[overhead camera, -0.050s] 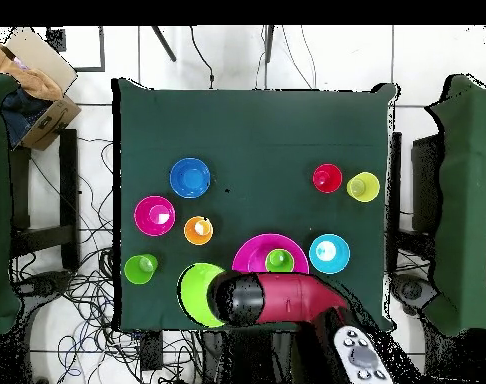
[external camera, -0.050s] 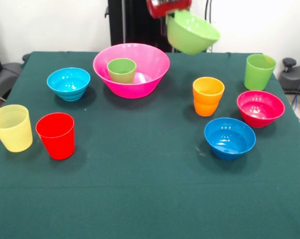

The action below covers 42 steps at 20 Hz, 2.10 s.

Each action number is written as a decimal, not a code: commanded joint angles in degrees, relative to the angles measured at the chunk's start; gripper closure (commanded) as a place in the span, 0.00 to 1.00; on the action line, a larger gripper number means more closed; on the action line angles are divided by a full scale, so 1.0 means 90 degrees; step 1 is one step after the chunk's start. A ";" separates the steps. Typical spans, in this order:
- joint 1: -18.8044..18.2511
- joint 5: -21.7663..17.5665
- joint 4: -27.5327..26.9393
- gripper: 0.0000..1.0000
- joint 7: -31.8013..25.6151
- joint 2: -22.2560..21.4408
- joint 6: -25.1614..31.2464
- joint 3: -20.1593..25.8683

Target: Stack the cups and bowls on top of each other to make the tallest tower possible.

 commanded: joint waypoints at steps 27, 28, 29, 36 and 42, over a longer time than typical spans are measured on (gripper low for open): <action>-0.2849 -0.2403 -0.0819 1.00 -0.1361 0.1307 0.0231 0.2053; -0.2829 -0.2433 -0.0791 1.00 -0.1244 0.1310 0.0209 0.2082; -0.2836 -0.2426 -0.0745 1.00 -0.1191 0.1306 0.0208 0.2154; -0.2960 -0.2621 -0.0693 1.00 -0.0909 0.1717 -0.0172 0.2446; -0.3159 -0.2804 -0.0703 1.00 -0.0998 0.1910 -0.0188 0.2670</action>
